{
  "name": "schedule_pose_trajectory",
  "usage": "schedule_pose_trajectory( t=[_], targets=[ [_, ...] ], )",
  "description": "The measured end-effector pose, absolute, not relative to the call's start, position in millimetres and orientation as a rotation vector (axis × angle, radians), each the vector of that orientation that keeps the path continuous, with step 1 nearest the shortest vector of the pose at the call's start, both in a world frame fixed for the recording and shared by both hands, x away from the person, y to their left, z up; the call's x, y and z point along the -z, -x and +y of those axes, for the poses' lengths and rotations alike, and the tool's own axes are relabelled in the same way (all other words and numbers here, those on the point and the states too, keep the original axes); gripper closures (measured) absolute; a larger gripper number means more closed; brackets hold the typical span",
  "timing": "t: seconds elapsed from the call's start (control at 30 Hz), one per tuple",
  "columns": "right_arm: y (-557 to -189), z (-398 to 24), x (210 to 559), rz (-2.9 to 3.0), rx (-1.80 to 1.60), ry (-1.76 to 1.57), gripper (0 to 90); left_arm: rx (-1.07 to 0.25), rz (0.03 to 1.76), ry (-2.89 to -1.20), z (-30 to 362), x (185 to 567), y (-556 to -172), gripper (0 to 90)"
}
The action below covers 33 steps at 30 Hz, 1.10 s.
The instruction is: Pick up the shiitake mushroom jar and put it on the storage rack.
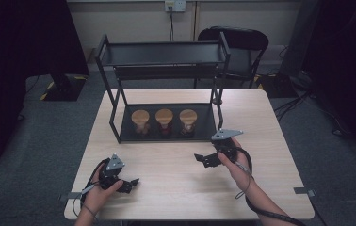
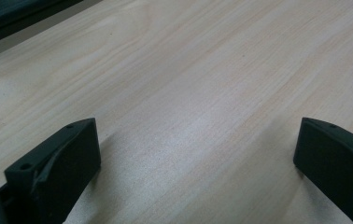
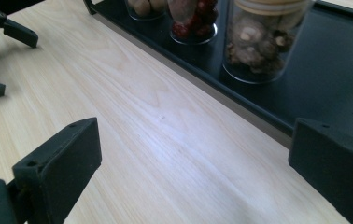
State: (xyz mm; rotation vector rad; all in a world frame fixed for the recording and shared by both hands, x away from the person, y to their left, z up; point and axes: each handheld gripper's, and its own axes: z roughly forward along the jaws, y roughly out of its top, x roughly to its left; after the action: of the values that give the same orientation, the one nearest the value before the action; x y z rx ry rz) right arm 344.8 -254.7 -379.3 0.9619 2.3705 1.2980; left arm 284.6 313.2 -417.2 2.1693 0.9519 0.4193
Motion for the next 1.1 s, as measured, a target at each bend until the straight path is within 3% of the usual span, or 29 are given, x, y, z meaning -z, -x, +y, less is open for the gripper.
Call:
schedule_pose_trajectory(
  t=[1.1],
  targets=[
    [-320.0,-304.6,395.0,2.371,-1.254,-1.003,1.9,-0.420,0.952,-2.170,313.2,417.2,-284.6,0.2]
  ],
)
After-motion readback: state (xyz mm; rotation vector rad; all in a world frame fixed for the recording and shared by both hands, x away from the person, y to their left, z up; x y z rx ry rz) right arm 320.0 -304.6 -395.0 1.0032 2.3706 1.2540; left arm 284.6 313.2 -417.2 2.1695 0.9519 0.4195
